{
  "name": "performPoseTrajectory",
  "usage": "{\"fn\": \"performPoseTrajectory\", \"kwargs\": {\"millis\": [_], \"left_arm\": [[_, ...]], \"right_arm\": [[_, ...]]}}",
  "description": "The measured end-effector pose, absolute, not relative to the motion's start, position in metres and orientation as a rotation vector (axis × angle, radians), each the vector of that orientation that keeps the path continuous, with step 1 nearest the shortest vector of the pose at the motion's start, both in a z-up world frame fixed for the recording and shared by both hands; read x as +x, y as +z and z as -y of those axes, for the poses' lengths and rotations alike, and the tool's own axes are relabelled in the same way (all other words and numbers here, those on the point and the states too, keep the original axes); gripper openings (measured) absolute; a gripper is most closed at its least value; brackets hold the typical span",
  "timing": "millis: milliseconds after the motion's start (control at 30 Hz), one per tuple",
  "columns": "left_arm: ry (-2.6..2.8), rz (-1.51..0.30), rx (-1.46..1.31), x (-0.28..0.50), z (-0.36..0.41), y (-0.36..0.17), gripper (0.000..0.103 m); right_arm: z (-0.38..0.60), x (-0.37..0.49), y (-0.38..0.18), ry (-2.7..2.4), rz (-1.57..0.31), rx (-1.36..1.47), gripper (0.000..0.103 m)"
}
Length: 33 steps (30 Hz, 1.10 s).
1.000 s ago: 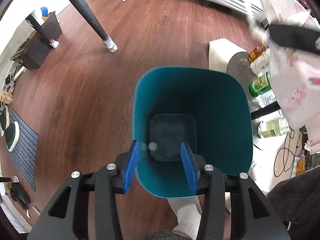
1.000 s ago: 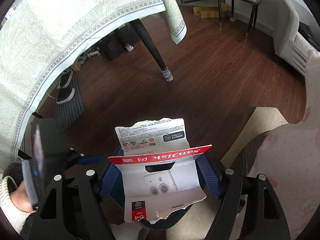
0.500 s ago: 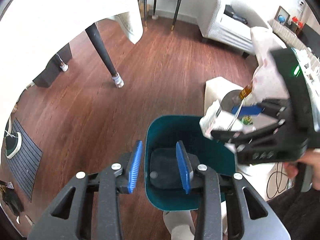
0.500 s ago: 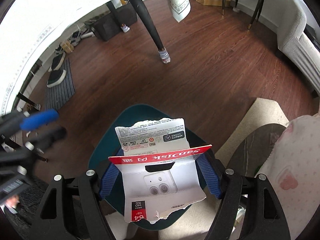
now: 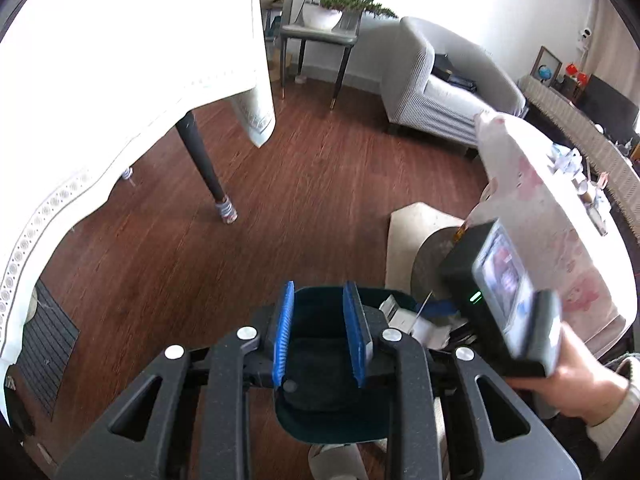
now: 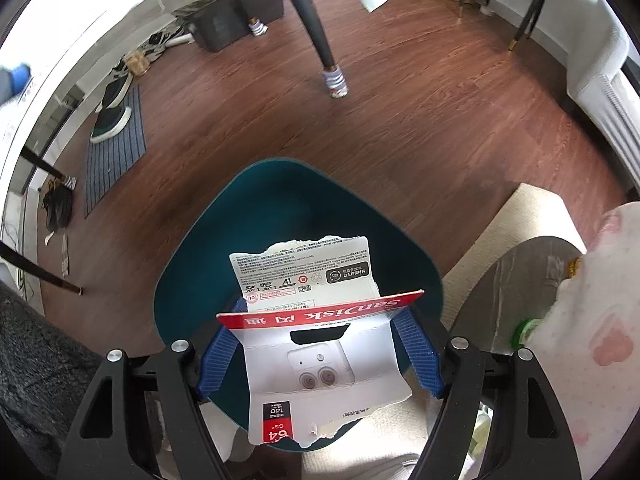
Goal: Collect trash
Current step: 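Open the left tool over the bin while the right tool releases the package, then move both tools back over the table toward the remaining trash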
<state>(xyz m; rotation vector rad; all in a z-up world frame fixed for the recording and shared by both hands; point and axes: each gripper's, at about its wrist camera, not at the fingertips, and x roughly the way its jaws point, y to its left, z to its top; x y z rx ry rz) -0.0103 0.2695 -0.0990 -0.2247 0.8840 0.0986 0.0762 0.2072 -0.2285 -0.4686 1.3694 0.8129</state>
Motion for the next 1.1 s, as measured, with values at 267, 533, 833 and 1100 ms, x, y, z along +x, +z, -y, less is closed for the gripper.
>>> {"fn": "performPoseTrajectory", "kwargs": {"millis": [267, 533, 833, 1100], "left_arm": [[0.067, -0.811, -0.232, -0.012, -0.253, -0.069, 0.027], [0.065, -0.747, -0.175, -0.01, -0.231, -0.041, 0.027], [0.056, -0.668, -0.137, -0.007, -0.212, -0.012, 0.031], [0.029, -0.63, -0.141, 0.006, -0.194, 0.0, 0.045]], "right_arm": [[-0.205, 0.066, -0.228, 0.853, -1.352, -0.488, 0.084], [-0.188, 0.061, -0.194, 0.891, -1.258, -0.435, 0.084], [-0.161, 0.061, -0.12, 0.916, -1.077, -0.392, 0.074], [-0.12, 0.066, -0.059, 0.875, -0.911, -0.345, 0.073]]}}
